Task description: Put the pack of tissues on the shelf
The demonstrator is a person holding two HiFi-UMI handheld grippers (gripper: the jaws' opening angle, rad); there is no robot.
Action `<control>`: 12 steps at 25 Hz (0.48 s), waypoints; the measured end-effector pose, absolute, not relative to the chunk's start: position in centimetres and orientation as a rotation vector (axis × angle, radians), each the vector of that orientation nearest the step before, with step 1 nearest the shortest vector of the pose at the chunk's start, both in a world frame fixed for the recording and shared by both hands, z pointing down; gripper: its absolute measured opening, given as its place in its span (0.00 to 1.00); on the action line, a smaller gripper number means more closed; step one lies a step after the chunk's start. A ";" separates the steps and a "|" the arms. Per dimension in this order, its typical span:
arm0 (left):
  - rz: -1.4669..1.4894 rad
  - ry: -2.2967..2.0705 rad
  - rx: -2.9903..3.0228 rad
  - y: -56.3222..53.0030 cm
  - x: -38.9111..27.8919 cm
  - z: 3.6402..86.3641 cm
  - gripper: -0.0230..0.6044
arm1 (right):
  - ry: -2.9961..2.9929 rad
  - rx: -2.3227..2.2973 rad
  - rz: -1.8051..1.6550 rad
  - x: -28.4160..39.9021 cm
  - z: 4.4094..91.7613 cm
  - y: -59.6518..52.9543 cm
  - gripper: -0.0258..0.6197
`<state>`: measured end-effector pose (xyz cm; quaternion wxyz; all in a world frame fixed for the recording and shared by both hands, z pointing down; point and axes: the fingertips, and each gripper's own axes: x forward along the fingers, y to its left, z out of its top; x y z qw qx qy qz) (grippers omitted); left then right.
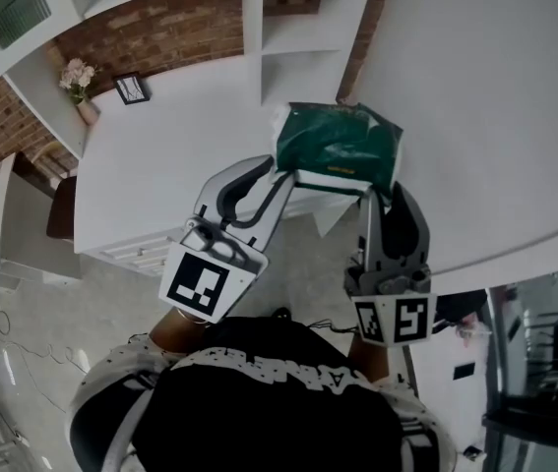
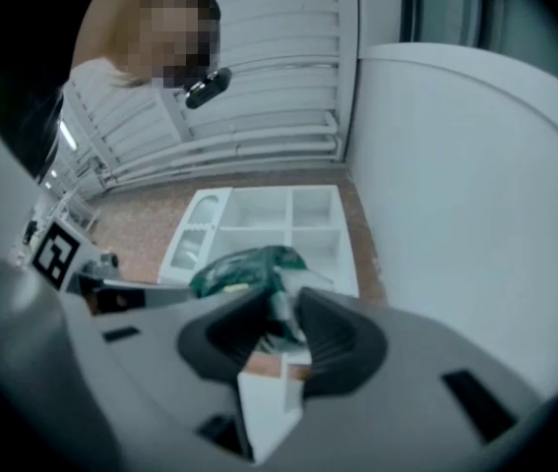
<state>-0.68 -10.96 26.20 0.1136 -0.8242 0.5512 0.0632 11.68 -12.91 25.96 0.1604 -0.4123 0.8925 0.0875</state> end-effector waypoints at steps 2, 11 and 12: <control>0.180 1.622 -2.408 -11.2 -0.6 26.4 0.21 | 2.546 -1.168 0.250 11.8 26.2 -13.2 0.23; 0.162 1.638 -2.392 -11.6 -0.4 26.9 0.21 | 2.547 -1.138 0.241 11.9 26.9 -13.8 0.23; 0.160 1.641 -2.393 -11.5 -0.5 27.0 0.21 | 2.548 -1.137 0.241 11.9 26.9 -13.8 0.23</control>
